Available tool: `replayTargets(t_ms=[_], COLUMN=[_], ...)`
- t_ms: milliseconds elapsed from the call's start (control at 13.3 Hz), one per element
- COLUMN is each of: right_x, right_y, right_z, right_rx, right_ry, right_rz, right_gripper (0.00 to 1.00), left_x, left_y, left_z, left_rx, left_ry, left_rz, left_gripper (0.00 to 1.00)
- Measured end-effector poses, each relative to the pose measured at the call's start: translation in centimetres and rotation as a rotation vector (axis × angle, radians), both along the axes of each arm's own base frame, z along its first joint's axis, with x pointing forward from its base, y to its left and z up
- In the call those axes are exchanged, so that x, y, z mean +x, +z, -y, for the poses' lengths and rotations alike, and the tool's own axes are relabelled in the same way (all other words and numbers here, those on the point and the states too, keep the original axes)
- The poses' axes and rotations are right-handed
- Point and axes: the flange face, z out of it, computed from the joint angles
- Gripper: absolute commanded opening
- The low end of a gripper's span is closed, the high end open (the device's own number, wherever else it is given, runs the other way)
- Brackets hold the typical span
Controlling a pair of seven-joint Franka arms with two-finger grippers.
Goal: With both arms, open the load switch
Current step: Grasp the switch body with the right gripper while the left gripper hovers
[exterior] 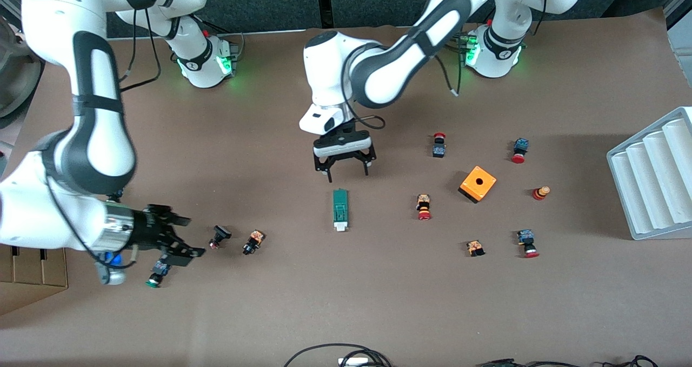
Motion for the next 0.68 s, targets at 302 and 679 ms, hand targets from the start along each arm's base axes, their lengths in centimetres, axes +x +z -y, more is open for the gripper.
replayTargets(t_ms=[302, 679], right_x=[0.5, -0.2], right_y=[-1.5, -3.7], right_z=[-4.6, -10.6], right_rx=[0.007, -0.011], right_ry=[-0.192, -0.342], right_rz=[-0.122, -0.223], right_gripper=[0.99, 0.99], left_x=[-2.5, -5.5], left_y=[-8.5, -18.3], left_z=[0.8, 0.3], left_rx=[-0.041, -0.047], left_ry=[-0.055, -0.116], left_rz=[0.195, 0.366], left_gripper=[1.0, 1.0])
